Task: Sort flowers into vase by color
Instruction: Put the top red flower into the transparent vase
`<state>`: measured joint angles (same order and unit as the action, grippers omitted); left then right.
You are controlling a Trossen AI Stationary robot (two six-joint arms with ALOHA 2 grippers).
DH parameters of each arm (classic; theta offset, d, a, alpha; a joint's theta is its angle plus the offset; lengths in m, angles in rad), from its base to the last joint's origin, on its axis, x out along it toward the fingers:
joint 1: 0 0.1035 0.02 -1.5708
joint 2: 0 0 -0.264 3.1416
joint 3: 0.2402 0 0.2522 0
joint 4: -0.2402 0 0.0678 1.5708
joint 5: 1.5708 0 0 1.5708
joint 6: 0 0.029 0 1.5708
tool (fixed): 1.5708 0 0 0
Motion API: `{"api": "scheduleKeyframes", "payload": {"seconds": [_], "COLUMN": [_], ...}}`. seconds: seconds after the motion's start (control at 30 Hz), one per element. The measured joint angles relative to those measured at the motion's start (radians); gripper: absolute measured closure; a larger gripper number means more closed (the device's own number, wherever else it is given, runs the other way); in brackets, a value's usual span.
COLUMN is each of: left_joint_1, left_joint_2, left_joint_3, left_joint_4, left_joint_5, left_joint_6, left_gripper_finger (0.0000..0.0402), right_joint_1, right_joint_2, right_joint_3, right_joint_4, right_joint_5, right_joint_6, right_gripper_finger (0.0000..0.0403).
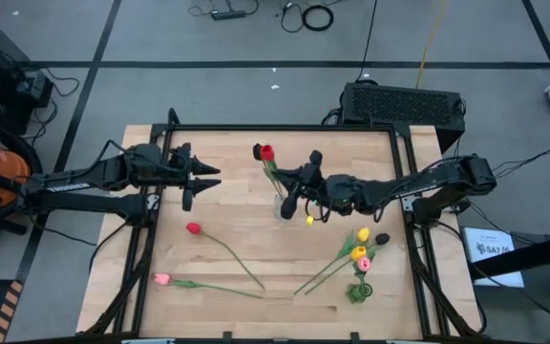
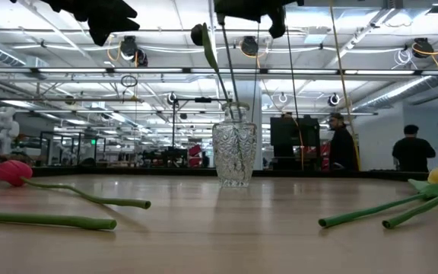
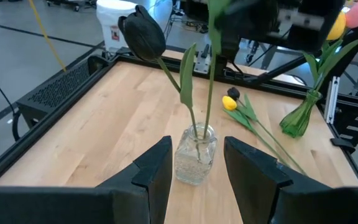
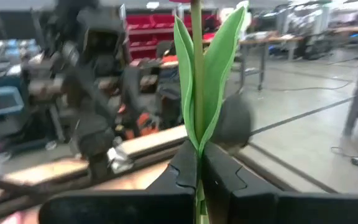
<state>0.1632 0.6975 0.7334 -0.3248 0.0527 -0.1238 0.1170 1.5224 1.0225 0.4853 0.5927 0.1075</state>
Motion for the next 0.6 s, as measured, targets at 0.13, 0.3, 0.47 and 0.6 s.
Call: {"api": "scheduleKeyframes", "payload": {"seconds": [0.13,0.3,0.47,0.6], "left_joint_1": [0.000,0.000,0.000,0.000], "left_joint_2": [0.000,0.000,0.000,0.000], "left_joint_3": [0.000,0.000,0.000,0.000], "left_joint_4": [-0.002,-0.005,-0.008,-0.008], "left_joint_5": [0.002,0.001,0.001,0.001], "left_joint_6": [0.000,-0.001,0.000,0.000], "left_gripper_finger": [0.0249,0.0249,0.0249,0.0249], "right_joint_1": [0.011,0.016,0.016,0.016], "right_joint_2": [0.028,0.031,0.031,0.030], "right_joint_3": [0.000,0.000,0.000,0.000], "right_joint_4": [-0.013,-0.040,-0.082,-0.097], "right_joint_5": [0.007,0.012,0.012,0.013], "right_joint_6": [0.012,0.032,0.053,0.110], "right_gripper_finger": [0.0402,0.0401,0.0380,0.0359]}}
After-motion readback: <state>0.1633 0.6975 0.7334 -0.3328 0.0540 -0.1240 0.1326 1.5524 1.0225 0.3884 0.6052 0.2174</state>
